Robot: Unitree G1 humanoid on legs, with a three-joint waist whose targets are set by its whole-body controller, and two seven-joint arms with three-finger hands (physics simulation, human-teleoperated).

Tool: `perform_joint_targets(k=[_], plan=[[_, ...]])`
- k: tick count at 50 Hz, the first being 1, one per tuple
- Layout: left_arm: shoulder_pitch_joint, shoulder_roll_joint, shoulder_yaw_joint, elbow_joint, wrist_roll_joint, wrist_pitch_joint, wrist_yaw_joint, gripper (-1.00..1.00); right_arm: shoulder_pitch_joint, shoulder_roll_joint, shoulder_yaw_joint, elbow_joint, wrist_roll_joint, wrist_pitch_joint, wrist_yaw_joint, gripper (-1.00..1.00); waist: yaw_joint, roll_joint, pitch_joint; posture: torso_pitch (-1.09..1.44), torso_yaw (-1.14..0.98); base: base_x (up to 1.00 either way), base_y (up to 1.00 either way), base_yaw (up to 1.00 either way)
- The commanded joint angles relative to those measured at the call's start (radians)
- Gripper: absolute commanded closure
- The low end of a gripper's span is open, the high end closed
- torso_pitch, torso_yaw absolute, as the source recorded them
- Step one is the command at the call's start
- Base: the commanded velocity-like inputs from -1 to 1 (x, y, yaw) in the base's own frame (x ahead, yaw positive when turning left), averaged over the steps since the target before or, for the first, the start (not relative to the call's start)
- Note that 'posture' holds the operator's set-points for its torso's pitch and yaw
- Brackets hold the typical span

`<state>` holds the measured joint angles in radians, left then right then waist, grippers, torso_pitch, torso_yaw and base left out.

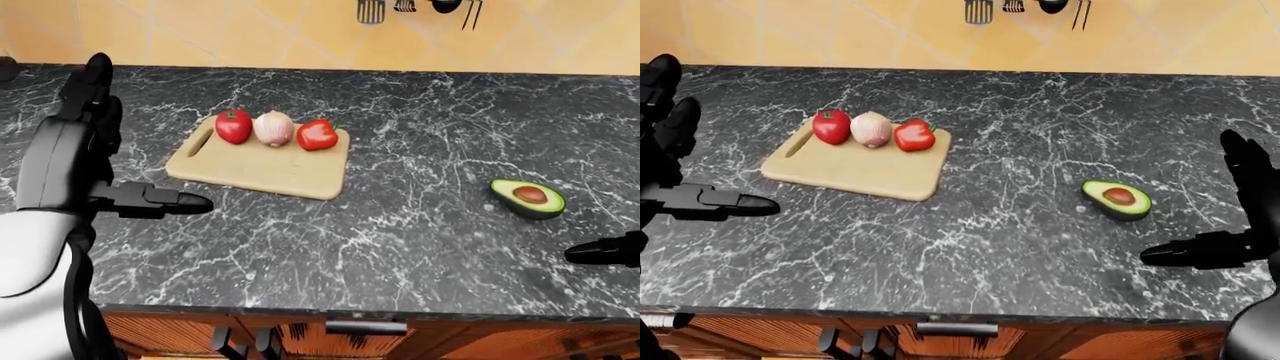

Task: Place the avocado, onion, tomato and bell pepper on the cutting board.

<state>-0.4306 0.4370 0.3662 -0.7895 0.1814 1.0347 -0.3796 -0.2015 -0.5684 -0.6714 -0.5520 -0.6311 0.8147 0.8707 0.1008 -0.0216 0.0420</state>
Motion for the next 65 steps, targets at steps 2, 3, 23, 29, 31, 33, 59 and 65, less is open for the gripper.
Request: perform_joint_targets(k=[2, 3, 23, 29, 31, 33, 59, 65], plan=[[-0.021, 0.012, 0.008, -0.023, 0.007, -0.024, 0.007, -1.0, -0.018, -0.034, -0.047, -0.029, 0.061, 0.002, -0.038, -1.0, -0.001, -0.006, -0.02, 0.0, 0.13, 0.0, 0.0, 0.0], [-0.023, 0.015, 0.01, -0.024, 0.006, -0.021, 0.005, -1.0, -0.021, -0.031, -0.041, -0.019, 0.075, 0.006, -0.053, -1.0, 0.0, -0.006, -0.018, 0.0, 0.13, 0.0, 0.0, 0.0], [-0.045, 0.023, 0.0, -0.018, 0.016, -0.007, 0.003, -1.0, -0.029, 0.046, 0.058, 0.105, 0.219, 0.01, -0.284, -1.0, -0.001, -0.009, -0.023, 0.0, 0.13, 0.0, 0.0, 0.0], [-0.038, 0.02, 0.003, -0.021, 0.016, -0.01, 0.002, -1.0, -0.032, 0.062, 0.077, 0.132, 0.264, 0.005, -0.348, -1.0, 0.001, -0.008, -0.024, 0.0, 0.13, 0.0, 0.0, 0.0], [-0.032, 0.021, 0.01, -0.027, 0.015, -0.01, -0.002, -1.0, -0.035, 0.059, 0.079, 0.143, 0.276, 0.002, -0.365, -1.0, 0.001, -0.009, -0.025, 0.0, 0.13, 0.0, 0.0, 0.0], [-0.029, 0.021, 0.012, -0.03, 0.015, -0.009, -0.003, -1.0, -0.033, 0.056, 0.09, 0.147, 0.281, 0.0, -0.376, -1.0, 0.002, -0.008, -0.024, 0.0, 0.13, 0.0, 0.0, 0.0], [-0.012, 0.023, 0.026, -0.04, 0.01, -0.009, -0.009, -1.0, -0.056, 0.04, 0.123, 0.214, 0.313, -0.024, -0.423, -1.0, 0.004, -0.008, -0.023, 0.0, 0.13, 0.0, 0.0, 0.0], [-0.025, 0.021, 0.008, -0.022, 0.015, -0.017, 0.0, -1.0, -0.096, 0.053, 0.183, 0.234, 0.292, -0.018, -0.453, -0.61, 0.003, -0.008, -0.025, 0.0, 0.13, 0.0, 0.0, 0.0]])
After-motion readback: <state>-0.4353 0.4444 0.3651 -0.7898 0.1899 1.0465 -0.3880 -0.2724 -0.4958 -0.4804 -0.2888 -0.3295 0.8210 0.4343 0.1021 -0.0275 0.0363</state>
